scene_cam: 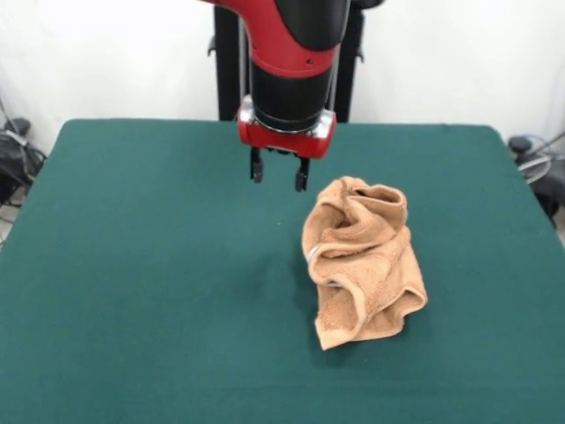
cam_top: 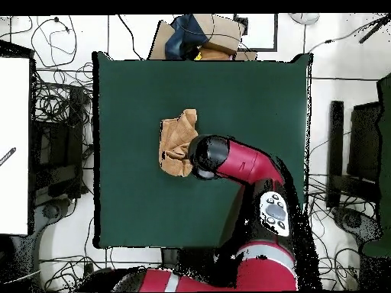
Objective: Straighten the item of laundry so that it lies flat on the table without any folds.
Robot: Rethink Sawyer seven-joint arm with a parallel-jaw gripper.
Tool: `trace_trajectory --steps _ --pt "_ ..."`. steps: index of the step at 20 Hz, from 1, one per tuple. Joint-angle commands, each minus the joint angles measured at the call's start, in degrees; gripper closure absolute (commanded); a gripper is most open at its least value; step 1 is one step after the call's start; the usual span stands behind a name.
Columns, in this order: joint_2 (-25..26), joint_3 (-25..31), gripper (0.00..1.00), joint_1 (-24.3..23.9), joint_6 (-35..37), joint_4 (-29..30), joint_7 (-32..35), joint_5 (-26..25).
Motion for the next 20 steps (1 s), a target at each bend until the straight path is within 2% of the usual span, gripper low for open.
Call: trace_trajectory --steps 1,11,14,20 --pt "0.66 0.16 0.0 2.01 -3.13 -1.39 5.18 -5.53" --pt "6.66 2.41 0.0 2.35 -0.73 -7.81 9.31 -3.16" --pt "7.71 2.7 0.0 2.51 -2.49 -7.41 10.36 -2.5" --pt "8.36 2.55 0.0 1.78 -0.64 -8.13 9.63 -2.41"
